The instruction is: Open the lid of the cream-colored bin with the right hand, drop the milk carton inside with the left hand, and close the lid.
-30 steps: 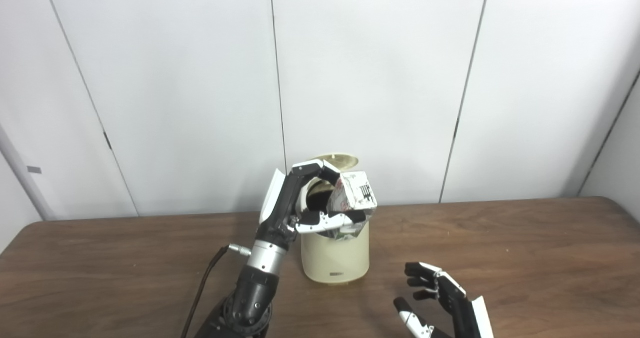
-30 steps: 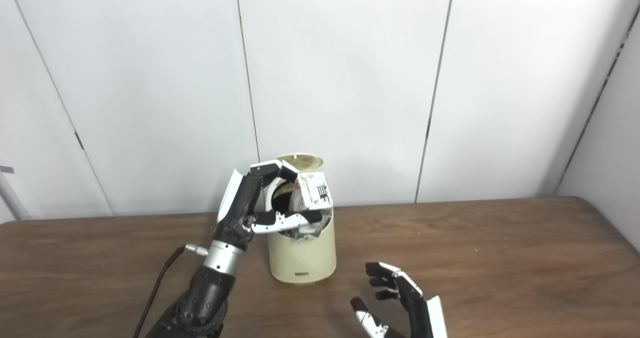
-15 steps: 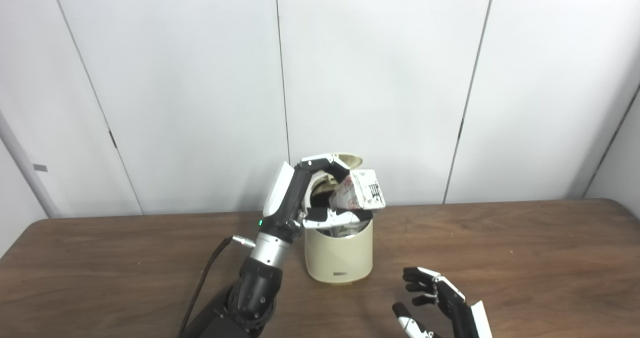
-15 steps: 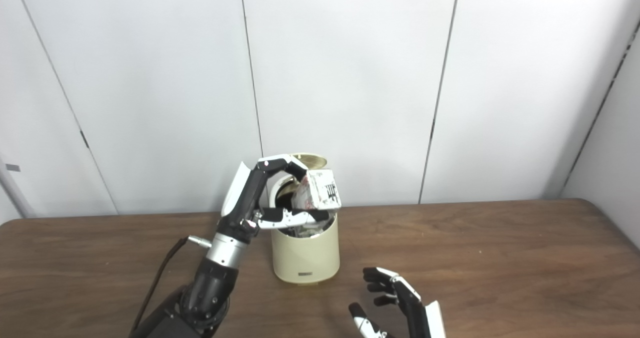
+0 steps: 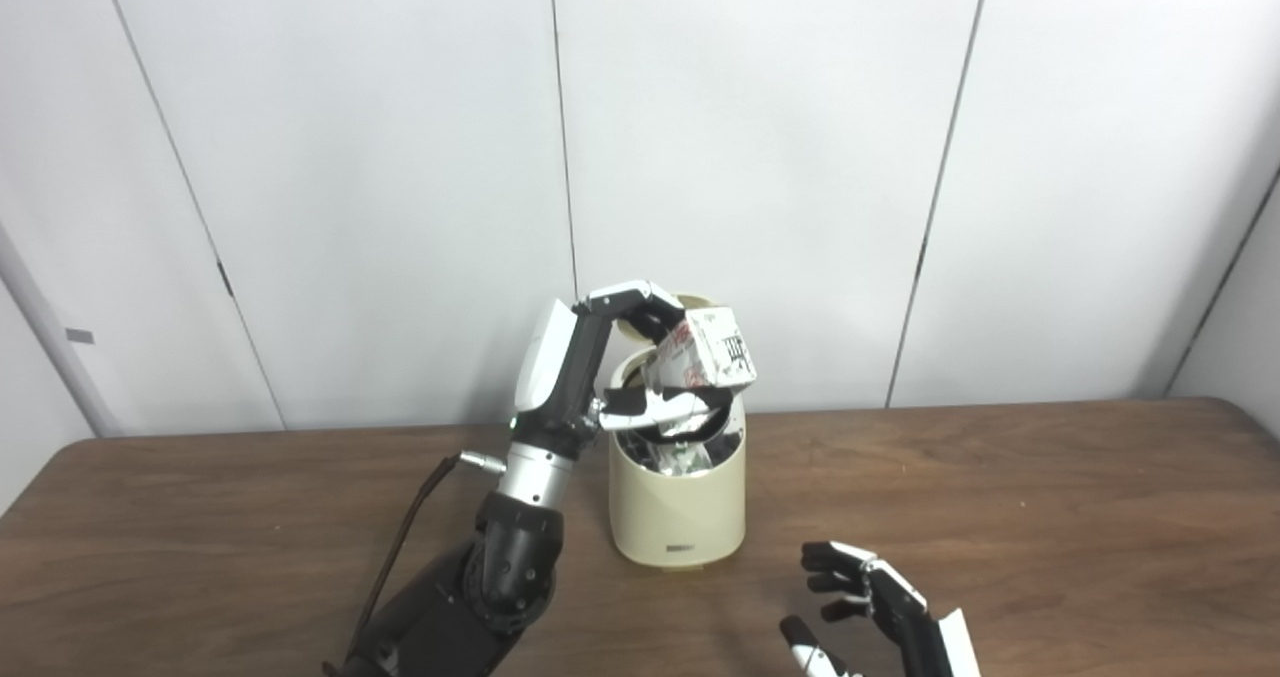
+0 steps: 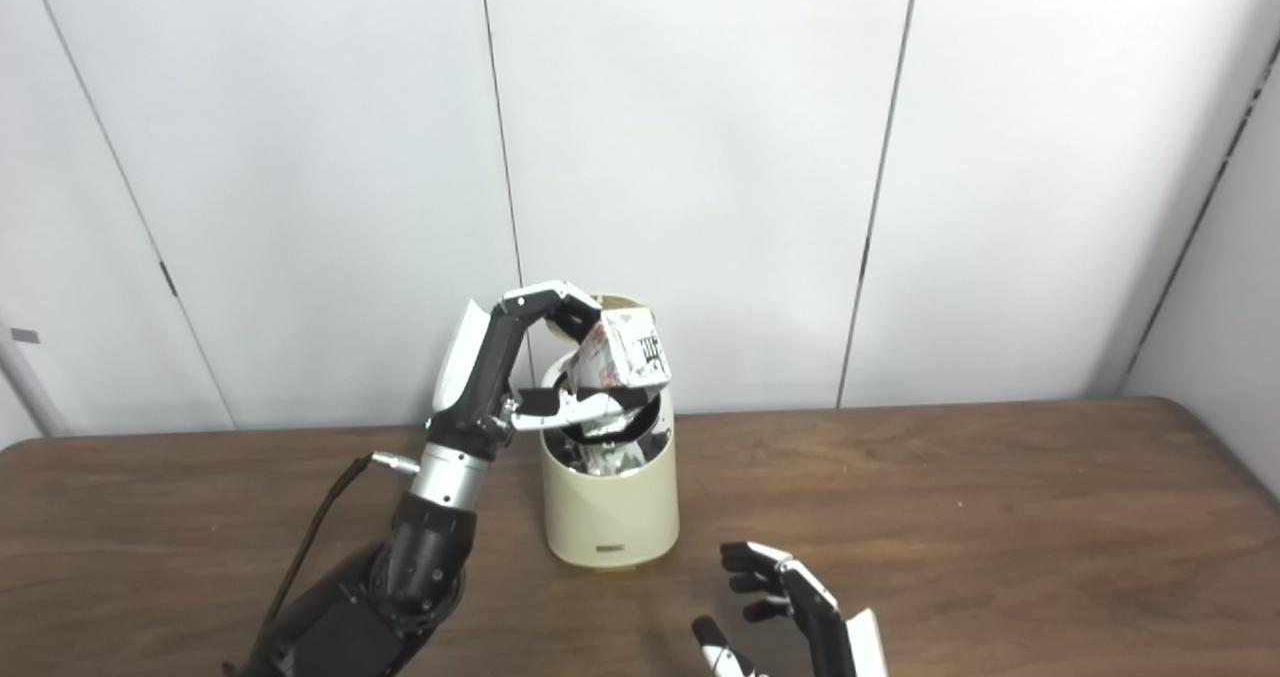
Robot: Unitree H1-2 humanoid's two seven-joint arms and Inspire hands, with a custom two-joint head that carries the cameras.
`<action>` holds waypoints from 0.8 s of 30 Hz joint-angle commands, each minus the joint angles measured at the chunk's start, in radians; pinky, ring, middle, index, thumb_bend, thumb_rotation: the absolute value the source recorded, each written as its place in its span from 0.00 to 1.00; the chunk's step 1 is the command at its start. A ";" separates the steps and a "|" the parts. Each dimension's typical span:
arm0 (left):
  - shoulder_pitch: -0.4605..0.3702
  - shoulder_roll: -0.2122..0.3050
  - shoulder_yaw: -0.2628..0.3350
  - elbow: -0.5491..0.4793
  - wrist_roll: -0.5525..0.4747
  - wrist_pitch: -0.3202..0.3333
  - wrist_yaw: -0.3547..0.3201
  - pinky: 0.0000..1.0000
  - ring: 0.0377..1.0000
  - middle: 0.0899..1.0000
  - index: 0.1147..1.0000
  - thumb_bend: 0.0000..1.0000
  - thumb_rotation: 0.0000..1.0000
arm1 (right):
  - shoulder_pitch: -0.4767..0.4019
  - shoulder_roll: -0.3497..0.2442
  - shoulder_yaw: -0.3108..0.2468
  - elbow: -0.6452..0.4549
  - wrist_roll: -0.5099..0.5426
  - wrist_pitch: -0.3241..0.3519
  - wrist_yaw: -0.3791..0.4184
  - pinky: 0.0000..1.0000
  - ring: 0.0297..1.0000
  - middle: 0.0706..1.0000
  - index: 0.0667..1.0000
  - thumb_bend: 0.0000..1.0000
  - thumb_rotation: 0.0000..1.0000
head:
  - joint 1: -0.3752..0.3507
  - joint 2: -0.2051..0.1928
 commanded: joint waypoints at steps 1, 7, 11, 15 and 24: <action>-0.070 0.015 0.003 -0.008 -0.013 -0.028 0.027 0.52 0.42 0.45 0.38 0.50 0.00 | 0.044 0.007 0.002 0.008 -0.006 -0.011 -0.011 0.54 0.64 0.67 0.67 0.22 0.24 | -0.005 -0.001; -0.078 0.020 -0.020 0.002 -0.016 -0.028 0.026 0.53 0.43 0.45 0.38 0.50 0.00 | 0.057 0.012 0.003 -0.003 -0.021 -0.015 -0.017 0.53 0.64 0.66 0.66 0.22 0.22 | -0.017 -0.002; -0.084 0.021 -0.034 0.010 -0.019 -0.028 0.033 0.53 0.44 0.45 0.37 0.50 0.00 | 0.070 0.015 0.005 -0.023 -0.022 -0.009 -0.011 0.53 0.64 0.66 0.66 0.22 0.25 | -0.019 0.004; -0.075 0.019 -0.045 0.012 -0.017 -0.028 0.047 0.53 0.43 0.45 0.38 0.50 0.00 | 0.079 0.014 0.006 -0.036 -0.026 -0.012 -0.009 0.54 0.64 0.66 0.66 0.23 0.23 | -0.020 0.011; -0.060 0.028 -0.068 0.011 -0.008 -0.028 0.064 0.53 0.44 0.45 0.38 0.50 0.00 | 0.094 0.019 0.012 -0.053 -0.029 -0.003 -0.008 0.51 0.63 0.66 0.66 0.23 0.26 | -0.028 0.013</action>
